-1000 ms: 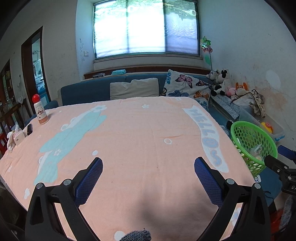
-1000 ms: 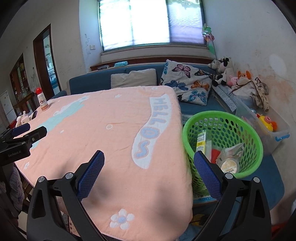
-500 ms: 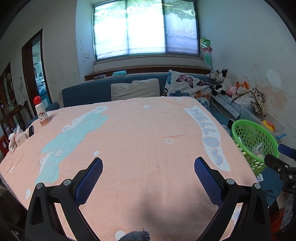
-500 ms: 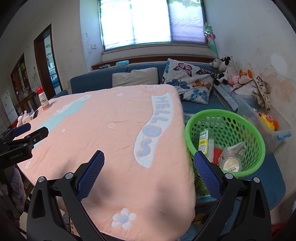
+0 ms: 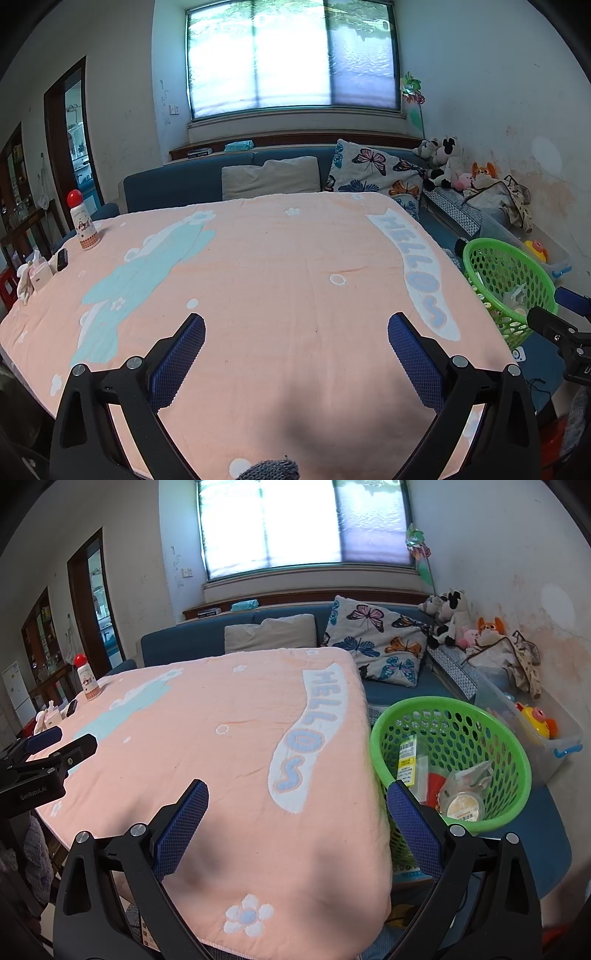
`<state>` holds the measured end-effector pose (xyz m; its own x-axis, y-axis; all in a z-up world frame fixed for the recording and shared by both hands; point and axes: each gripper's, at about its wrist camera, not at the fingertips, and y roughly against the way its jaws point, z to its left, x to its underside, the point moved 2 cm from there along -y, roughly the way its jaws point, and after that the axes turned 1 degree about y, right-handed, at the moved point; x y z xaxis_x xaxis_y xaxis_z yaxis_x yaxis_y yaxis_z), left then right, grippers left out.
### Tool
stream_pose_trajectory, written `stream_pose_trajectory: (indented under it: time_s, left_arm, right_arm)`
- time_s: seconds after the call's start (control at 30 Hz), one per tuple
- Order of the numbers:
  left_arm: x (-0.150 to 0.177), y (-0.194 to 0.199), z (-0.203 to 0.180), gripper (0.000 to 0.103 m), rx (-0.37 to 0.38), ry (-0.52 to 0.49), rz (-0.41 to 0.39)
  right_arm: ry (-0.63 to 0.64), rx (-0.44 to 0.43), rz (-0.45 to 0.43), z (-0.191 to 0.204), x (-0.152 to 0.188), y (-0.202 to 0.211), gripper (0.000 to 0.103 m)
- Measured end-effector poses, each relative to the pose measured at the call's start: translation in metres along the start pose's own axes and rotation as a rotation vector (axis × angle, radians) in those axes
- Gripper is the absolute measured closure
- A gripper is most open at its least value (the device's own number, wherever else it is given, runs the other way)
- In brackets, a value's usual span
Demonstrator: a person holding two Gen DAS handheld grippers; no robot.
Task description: Collect trash
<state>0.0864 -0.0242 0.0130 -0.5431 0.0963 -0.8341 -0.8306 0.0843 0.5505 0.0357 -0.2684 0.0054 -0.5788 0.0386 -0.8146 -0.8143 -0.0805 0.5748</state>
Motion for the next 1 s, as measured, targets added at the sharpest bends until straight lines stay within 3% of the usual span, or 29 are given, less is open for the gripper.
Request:
stream_pose_trajectory:
  time_s: [1.0]
  left_arm:
    - [0.0015, -0.0016, -0.0058, 0.007, 0.005, -0.002, -0.001]
  right_arm:
    - [-0.001, -0.001, 0.0, 0.0008, -0.0007, -0.0004, 0.007]
